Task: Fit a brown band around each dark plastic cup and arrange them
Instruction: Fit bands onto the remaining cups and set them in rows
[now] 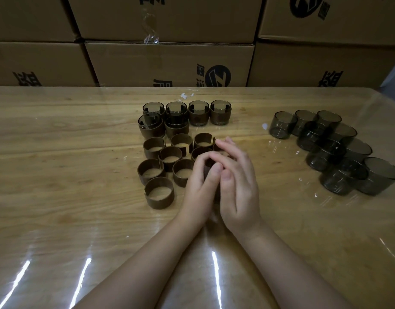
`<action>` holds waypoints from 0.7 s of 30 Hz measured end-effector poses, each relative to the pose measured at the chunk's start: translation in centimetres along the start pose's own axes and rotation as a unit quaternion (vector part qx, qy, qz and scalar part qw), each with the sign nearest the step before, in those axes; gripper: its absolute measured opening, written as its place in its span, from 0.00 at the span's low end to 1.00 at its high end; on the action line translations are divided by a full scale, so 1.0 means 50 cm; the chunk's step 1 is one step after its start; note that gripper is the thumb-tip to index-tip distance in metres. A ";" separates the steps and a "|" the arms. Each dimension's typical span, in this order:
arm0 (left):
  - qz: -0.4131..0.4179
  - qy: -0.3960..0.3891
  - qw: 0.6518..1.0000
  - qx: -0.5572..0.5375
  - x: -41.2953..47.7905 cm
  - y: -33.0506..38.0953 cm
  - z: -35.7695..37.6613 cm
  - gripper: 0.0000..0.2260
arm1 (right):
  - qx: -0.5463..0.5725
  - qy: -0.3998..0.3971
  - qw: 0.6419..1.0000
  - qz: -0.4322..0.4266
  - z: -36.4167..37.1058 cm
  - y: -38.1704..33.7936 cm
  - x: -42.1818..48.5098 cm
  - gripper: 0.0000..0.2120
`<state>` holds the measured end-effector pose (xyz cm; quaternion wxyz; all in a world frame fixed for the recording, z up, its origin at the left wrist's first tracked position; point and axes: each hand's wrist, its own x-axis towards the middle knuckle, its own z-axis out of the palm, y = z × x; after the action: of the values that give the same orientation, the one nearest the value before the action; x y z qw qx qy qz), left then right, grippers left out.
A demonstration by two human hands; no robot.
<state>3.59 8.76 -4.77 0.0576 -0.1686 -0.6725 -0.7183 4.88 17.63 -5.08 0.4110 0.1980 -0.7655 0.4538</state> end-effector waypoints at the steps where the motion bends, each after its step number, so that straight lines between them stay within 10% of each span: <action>1: 0.000 -0.003 1.000 -0.014 0.003 0.001 -0.001 0.24 | -0.007 -0.001 1.000 -0.018 0.000 0.000 0.000 0.19; 6: 0.034 -0.004 0.999 -0.008 0.004 0.000 -0.009 0.16 | 0.013 0.002 1.000 -0.001 0.005 -0.007 0.002 0.19; 21: 0.242 0.008 0.949 0.202 -0.015 -0.019 -0.016 0.30 | 0.313 0.031 0.908 0.278 0.003 -0.017 0.006 0.25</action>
<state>3.89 7.93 -5.93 0.2674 -0.3054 -0.7421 -0.5334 5.20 17.11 -4.43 0.2087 0.0817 -0.5954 0.7716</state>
